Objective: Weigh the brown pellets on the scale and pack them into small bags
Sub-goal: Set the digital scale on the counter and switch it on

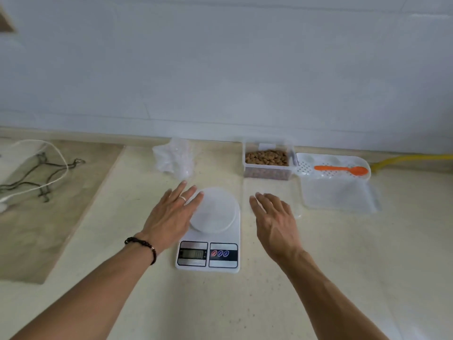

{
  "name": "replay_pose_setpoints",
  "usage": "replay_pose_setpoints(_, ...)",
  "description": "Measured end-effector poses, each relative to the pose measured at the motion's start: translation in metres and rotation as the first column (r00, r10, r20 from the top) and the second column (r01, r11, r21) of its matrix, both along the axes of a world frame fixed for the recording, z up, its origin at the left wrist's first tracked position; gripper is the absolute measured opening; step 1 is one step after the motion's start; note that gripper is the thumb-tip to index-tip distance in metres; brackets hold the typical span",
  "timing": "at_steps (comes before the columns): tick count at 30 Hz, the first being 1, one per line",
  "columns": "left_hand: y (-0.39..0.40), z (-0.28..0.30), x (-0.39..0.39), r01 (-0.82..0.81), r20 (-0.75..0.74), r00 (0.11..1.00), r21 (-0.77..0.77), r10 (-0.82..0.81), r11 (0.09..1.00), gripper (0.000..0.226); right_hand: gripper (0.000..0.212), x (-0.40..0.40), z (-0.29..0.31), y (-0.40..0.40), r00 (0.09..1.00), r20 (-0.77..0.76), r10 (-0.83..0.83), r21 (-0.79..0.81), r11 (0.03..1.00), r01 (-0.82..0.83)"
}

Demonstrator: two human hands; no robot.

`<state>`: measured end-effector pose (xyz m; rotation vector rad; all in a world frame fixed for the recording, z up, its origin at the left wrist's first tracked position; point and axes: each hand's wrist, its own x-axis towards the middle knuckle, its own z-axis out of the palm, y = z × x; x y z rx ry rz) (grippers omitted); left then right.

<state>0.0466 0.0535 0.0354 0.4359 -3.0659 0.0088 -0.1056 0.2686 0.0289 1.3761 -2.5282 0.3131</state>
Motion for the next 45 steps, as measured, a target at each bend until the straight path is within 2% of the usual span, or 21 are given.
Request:
replay_pose_setpoints(5, -0.02, -0.021, 0.014, -0.037, 0.235, 0.971, 0.019, 0.032, 0.999, 0.057, 0.046, 0.013, -0.02, -0.025, 1.0, 0.016, 0.022, 0.201, 0.979, -0.025)
replay_pose_setpoints(7, -0.025, -0.026, 0.013, -0.047, 0.263, 0.964, 0.048, 0.032, 0.998, 0.055, 0.046, 0.013, -0.027, -0.028, 0.999, 0.045, 0.015, 0.263, 0.965, -0.026)
replay_pose_setpoints(10, -0.03, -0.033, 0.012, -0.073, 0.283, 0.958, 0.081, 0.047, 0.994, 0.056, 0.059, 0.014, -0.029, -0.032, 0.992, 0.122, 0.007, 0.325, 0.944, -0.047)
replay_pose_setpoints(13, -0.03, -0.041, 0.016, -0.094, 0.258, 0.964, 0.106, 0.064, 0.99, 0.06, 0.072, 0.018, -0.025, -0.033, 0.982, 0.191, 0.0, 0.376, 0.924, -0.073)
replay_pose_setpoints(16, -0.025, -0.041, 0.029, -0.099, 0.199, 0.978, 0.147, 0.068, 0.984, 0.066, 0.073, 0.028, -0.022, -0.026, 0.978, 0.202, -0.049, 0.324, 0.946, -0.019)
replay_pose_setpoints(20, -0.01, -0.049, 0.057, -0.132, 0.133, 0.985, 0.194, 0.107, 0.972, 0.068, 0.056, 0.053, -0.025, -0.008, 0.981, 0.169, -0.093, 0.204, 0.977, 0.057)
replay_pose_setpoints(24, 0.009, -0.062, 0.088, -0.158, 0.068, 0.987, 0.206, 0.147, 0.966, 0.074, 0.044, 0.081, -0.039, 0.014, 0.986, 0.15, -0.068, 0.15, 0.988, 0.045)
replay_pose_setpoints(35, 0.061, -0.1, 0.115, -0.251, -0.014, 0.963, 0.315, 0.269, 0.915, 0.076, 0.054, 0.115, -0.073, 0.029, 0.987, 0.142, -0.076, 0.227, 0.973, 0.042)
replay_pose_setpoints(45, 0.07, -0.104, 0.111, -0.266, -0.016, 0.959, 0.285, 0.282, 0.921, 0.075, 0.057, 0.12, -0.076, 0.027, 0.983, 0.154, -0.101, 0.291, 0.955, 0.052)
